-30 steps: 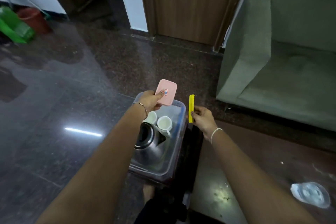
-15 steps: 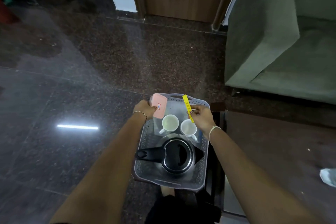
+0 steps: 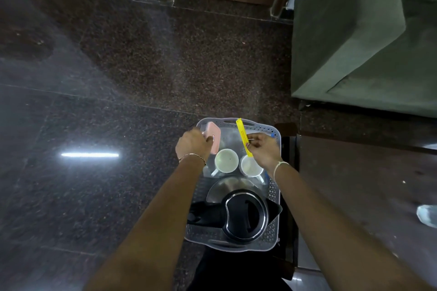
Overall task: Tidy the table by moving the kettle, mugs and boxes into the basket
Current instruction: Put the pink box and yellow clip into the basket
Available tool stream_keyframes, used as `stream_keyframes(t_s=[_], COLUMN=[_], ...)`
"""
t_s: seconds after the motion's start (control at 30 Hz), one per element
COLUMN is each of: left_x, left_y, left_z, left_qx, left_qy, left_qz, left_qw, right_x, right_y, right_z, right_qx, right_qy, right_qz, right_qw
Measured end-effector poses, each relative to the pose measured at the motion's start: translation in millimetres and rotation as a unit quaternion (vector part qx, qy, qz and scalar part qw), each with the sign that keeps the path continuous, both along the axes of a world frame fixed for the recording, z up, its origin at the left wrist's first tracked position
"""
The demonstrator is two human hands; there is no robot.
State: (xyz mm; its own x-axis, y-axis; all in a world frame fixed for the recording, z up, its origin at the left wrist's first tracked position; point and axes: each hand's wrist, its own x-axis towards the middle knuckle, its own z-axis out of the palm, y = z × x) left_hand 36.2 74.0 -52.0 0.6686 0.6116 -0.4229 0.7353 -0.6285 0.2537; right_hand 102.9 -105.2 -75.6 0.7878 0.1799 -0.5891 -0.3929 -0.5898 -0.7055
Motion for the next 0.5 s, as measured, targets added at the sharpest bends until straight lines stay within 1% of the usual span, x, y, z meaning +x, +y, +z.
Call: stream_keyframes(t_s=[0.07,0.17,0.3,0.5], left_x=[1.8,3.6,1.8,-4.1], left_y=[1.2,5.2,8.1,6.6], left_z=[-2.1,-5.6,-9.0,-10.2], left_qx=[0.031,0.042,0.032,0.020], left_qy=[0.017,0.020,0.014,0.026], left_qz=[-0.030,-0.043,-0.027,-0.051], left_qw=[0.999,0.998,0.999,0.998], right_x=[-0.6,-1.6,-3.5,-4.2], right_y=[2.4,5.4,5.9,10.1], right_z=[-0.3,-0.8,-0.2,2.5], right_qx=[0.011,0.016,0.012,0.039], right_qy=[0.005,0.004,0.005,0.015], right_qz=[-0.008,-0.015,-0.018,-0.027], right_qw=[1.000,1.000,1.000,0.999])
